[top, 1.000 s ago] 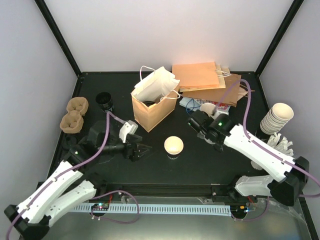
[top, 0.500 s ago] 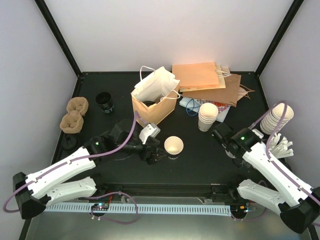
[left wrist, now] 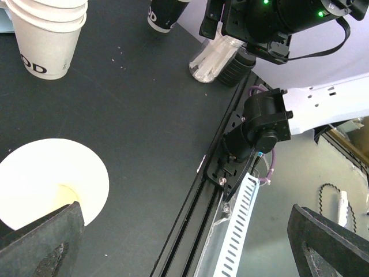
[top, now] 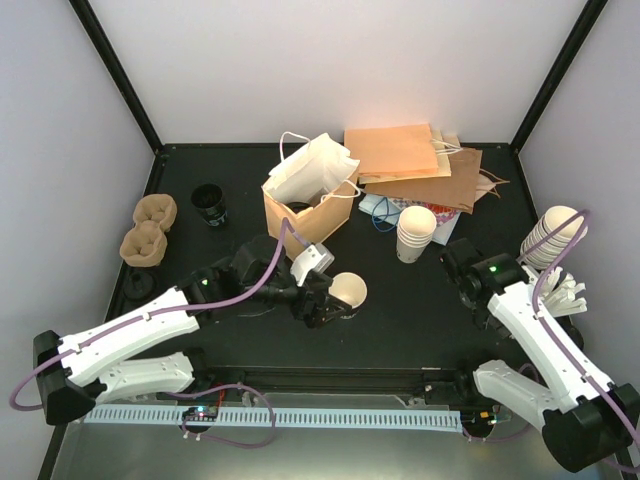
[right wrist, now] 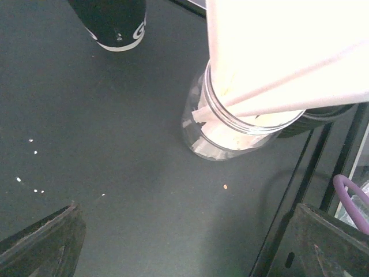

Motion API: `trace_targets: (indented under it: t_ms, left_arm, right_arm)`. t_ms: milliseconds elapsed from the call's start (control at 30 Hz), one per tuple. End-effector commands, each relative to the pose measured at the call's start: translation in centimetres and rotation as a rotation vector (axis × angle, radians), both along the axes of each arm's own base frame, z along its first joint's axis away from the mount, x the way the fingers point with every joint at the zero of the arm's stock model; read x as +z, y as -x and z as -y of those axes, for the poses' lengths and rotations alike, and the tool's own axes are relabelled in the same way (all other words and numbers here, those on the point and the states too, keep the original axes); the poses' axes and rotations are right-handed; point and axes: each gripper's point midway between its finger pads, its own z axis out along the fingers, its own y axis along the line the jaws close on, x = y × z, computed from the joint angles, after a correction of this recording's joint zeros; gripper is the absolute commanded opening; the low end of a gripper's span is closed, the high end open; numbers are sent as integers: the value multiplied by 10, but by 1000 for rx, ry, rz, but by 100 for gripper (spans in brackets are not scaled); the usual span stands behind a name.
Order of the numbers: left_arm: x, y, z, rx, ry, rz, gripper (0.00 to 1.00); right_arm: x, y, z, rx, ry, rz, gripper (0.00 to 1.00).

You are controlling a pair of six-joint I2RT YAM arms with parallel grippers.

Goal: Pack the takeout coffee

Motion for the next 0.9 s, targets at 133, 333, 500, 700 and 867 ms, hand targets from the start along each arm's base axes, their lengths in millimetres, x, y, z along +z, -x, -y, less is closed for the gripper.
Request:
trace_targets:
  t_ms: [133, 333, 500, 700, 867]
  left_arm:
    - [23, 3, 5, -28, 38, 42, 99]
    - [23, 5, 5, -38, 28, 40, 99]
    - [20, 6, 4, -45, 14, 36, 99]
    - [18, 8, 4, -56, 1, 35, 99]
    - [16, 8, 3, -56, -4, 35, 99]
  right_arm:
    - [12, 1, 17, -54, 60, 25, 100]
    - [12, -9, 22, -36, 37, 4, 100]
    - [11, -15, 23, -15, 11, -15, 100]
    - [10, -17, 27, -9, -18, -20, 98]
    - [7, -22, 29, -2, -45, -17, 93]
